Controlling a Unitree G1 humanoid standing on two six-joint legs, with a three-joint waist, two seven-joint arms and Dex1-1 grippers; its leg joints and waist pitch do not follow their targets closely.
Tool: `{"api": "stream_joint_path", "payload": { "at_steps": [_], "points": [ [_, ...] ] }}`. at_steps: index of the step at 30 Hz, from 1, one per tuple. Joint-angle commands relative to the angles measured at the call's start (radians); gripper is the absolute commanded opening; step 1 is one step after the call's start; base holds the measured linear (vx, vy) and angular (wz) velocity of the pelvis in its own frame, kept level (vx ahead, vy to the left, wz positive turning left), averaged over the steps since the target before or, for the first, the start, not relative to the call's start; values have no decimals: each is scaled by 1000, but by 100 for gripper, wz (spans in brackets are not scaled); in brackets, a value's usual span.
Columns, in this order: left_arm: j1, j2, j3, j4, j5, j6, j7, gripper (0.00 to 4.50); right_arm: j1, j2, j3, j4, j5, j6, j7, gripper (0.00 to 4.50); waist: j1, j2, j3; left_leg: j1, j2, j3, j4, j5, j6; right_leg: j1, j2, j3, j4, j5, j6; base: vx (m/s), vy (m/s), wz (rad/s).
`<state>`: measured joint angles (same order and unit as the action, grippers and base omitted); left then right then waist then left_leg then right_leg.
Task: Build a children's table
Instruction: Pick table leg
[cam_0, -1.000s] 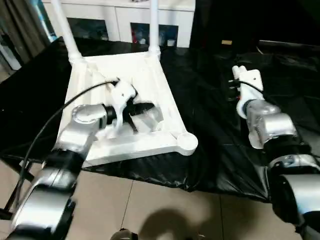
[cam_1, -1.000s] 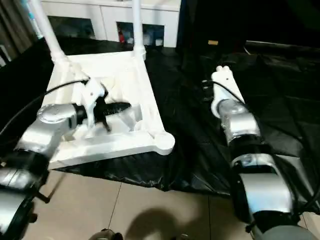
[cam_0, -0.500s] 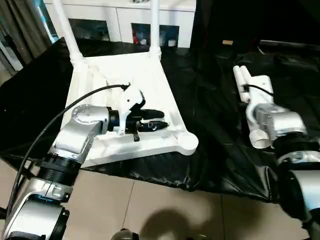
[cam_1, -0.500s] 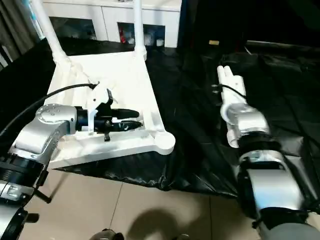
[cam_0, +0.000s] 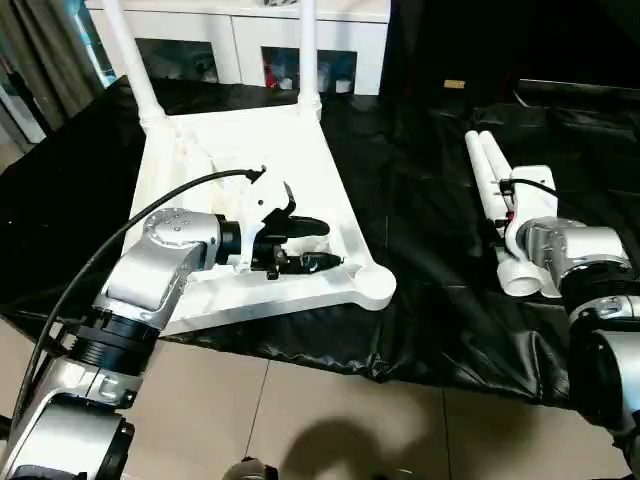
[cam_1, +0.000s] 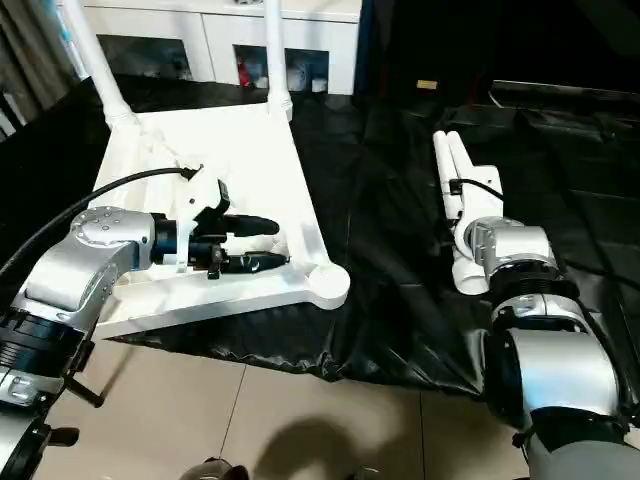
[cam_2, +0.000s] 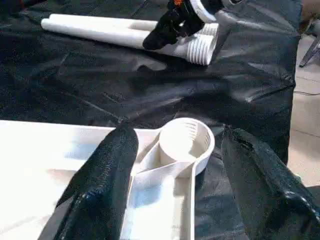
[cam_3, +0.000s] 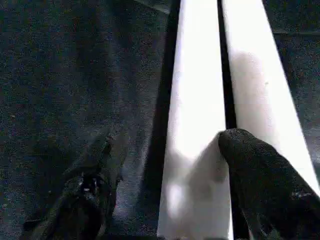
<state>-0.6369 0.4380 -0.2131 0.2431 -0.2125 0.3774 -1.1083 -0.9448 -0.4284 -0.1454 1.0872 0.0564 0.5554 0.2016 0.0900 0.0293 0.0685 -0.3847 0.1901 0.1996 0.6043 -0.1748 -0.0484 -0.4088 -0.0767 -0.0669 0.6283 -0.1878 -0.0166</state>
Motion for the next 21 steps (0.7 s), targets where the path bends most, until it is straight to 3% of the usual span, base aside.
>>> {"api": "stream_joint_path", "payload": {
  "at_steps": [1, 3, 11, 12, 21],
  "points": [
    [-5, 15, -3, -21, 2, 15, -15, 320, -19, -15, -35, 44, 39, 44, 24, 331, 3, -2, -86, 18, 32, -16, -55, -141, 1, 60, -58, 43, -59, -78, -261, 0, 0, 0],
    [-7, 19, -3, -33, -7, 32, -30, 320, -24, -24, -40, 72, 43, 60, 33, 331, 4, -2, -85, 16, 31, -15, -54, -143, -1, 60, -59, 43, -60, -84, -267, 0, 0, 0],
    [-22, 32, -16, -36, -21, 63, -63, 333, -22, -39, -46, 123, 41, 74, 52, 258, 4, -5, -84, 17, 32, -15, -54, -151, -3, 58, -61, 42, -64, -123, -262, 0, 0, 0],
    [-29, 36, -21, -32, -22, 70, -72, 333, -17, -43, -46, 136, 37, 73, 55, 243, 4, -12, -84, 16, 31, -14, -54, -146, -1, 59, -60, 43, -64, -122, -261, 0, 0, 0],
    [-61, 16, -27, -8, -14, 93, -62, 333, -13, -66, -80, 179, 53, 43, 44, 188, 6, -13, -83, 17, 33, -14, -54, -155, -3, 57, -62, 42, -65, -143, -256, 0, 0, 0]
  ]
}}
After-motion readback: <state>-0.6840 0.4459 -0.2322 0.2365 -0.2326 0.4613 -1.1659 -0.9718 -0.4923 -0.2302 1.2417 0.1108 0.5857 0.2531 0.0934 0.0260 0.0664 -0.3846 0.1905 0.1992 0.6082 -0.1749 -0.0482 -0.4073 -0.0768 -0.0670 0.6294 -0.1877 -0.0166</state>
